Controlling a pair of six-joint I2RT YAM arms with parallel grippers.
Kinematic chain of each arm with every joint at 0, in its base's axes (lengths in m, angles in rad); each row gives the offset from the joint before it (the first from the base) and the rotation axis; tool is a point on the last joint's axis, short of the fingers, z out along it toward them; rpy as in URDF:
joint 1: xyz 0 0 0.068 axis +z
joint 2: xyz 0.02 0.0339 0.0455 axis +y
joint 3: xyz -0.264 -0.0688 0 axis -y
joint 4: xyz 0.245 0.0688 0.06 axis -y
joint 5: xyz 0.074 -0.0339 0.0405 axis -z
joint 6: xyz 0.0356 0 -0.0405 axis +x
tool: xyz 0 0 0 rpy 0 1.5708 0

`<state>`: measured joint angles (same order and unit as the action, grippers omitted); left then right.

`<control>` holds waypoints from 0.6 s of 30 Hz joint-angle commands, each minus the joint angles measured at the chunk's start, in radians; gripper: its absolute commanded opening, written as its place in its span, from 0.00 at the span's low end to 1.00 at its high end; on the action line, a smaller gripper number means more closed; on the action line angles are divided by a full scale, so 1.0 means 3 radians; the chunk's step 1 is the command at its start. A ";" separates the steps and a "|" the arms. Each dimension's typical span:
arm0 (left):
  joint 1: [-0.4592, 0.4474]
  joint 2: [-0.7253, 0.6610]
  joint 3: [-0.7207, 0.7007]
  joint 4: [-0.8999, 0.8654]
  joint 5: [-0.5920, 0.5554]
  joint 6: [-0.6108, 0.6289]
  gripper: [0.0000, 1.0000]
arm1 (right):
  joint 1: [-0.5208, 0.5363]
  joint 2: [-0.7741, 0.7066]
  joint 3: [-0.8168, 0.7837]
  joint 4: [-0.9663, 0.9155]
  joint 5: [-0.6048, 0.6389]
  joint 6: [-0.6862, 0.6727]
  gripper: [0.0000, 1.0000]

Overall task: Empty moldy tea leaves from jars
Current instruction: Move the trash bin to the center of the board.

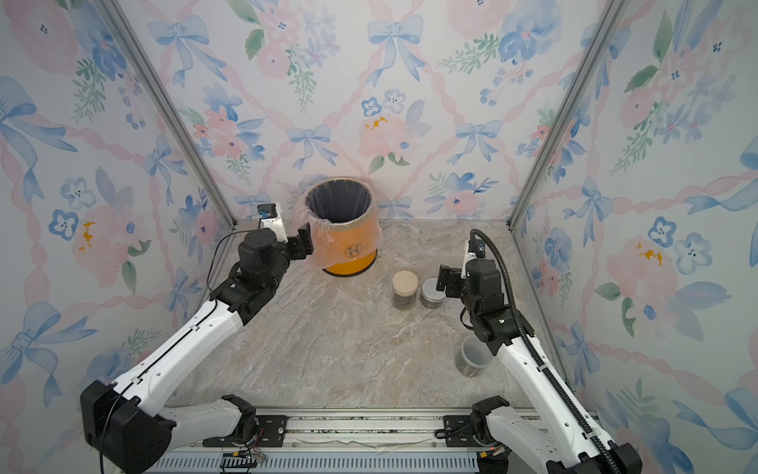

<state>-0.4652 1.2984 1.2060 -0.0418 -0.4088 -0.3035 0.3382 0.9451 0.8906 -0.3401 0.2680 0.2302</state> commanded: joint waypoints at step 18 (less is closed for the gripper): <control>0.0327 0.2234 0.2663 -0.1590 -0.0443 -0.0519 0.74 | 0.0681 -0.0331 -0.0391 -0.0301 0.0253 0.0188 0.97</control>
<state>-0.3901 1.9350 1.9541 -0.4461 -0.5434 -0.3985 0.5243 0.8391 0.7864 -0.4164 0.3267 0.2749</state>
